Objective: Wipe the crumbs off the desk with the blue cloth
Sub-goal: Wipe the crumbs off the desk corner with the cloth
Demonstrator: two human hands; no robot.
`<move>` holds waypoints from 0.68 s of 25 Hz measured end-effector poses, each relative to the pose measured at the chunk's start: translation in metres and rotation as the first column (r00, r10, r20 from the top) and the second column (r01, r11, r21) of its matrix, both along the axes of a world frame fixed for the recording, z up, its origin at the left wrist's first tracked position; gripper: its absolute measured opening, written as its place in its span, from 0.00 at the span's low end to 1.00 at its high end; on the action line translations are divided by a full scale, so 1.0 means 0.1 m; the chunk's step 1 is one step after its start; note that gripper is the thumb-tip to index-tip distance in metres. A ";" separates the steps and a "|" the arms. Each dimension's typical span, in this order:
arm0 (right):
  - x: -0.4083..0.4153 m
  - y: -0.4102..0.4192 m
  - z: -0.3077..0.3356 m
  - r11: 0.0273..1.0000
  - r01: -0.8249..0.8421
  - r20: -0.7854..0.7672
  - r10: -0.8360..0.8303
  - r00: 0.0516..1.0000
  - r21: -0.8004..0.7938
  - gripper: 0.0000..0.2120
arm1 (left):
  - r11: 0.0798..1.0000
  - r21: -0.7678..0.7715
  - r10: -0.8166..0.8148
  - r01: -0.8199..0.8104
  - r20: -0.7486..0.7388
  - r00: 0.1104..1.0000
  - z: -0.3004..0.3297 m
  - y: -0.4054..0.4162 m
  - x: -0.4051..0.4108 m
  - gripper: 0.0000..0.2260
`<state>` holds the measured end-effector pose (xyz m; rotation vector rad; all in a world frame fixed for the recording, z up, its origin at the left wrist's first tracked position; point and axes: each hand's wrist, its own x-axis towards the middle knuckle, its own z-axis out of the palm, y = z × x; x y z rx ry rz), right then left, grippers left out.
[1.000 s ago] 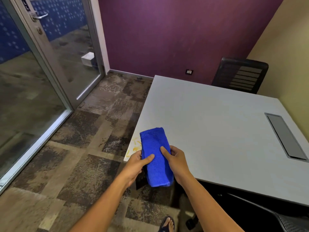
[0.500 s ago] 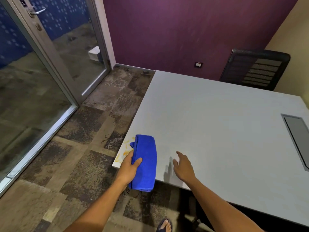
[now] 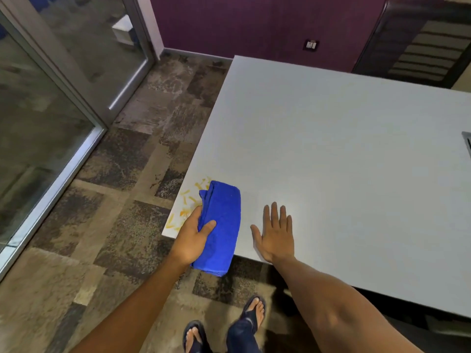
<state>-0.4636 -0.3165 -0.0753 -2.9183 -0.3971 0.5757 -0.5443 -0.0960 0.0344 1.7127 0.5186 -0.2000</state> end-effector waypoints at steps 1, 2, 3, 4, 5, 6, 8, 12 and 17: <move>0.00 0.00 -0.03 1.000 0.007 0.020 -0.007 1.000 0.007 0.37 | 1.000 0.003 -0.018 0.018 0.006 1.000 -0.05 0.02 0.04 0.21; 0.00 0.00 -0.06 1.000 0.010 0.042 -0.010 0.999 0.009 0.38 | 1.000 -0.004 -0.029 0.029 0.005 1.000 -0.09 0.02 0.07 0.22; 0.00 0.00 -0.08 1.000 0.012 0.069 -0.013 0.998 0.011 0.38 | 0.999 -0.020 -0.038 0.038 0.002 0.999 -0.13 0.03 0.09 0.23; 0.00 0.00 -0.12 1.000 0.014 0.090 -0.015 0.996 0.011 0.37 | 0.998 -0.043 -0.048 0.048 -0.001 0.999 -0.18 0.02 0.12 0.24; -0.01 -0.01 -0.17 1.000 0.014 0.110 -0.016 0.994 0.013 0.37 | 0.997 -0.058 -0.059 0.059 -0.001 0.998 -0.22 0.00 0.15 0.24; -0.01 -0.01 -0.21 1.000 0.016 0.132 -0.018 0.991 0.021 0.36 | 0.995 -0.062 -0.073 0.073 0.003 0.997 -0.27 -0.02 0.17 0.24; 0.00 -0.02 -0.27 0.998 0.035 0.149 -0.042 0.988 0.048 0.32 | 0.992 -0.071 -0.105 0.105 0.012 0.994 -0.37 -0.10 0.20 0.21; 0.06 -0.11 -0.29 0.994 0.006 0.146 -0.022 0.989 0.111 0.31 | 0.976 -0.109 -0.192 0.190 -0.007 0.981 -0.46 -0.33 0.21 0.16; 0.09 -0.30 -0.27 0.985 0.066 0.166 -0.093 0.982 0.162 0.28 | 0.971 0.010 -0.237 0.237 -0.044 0.971 -0.61 -0.53 0.30 0.19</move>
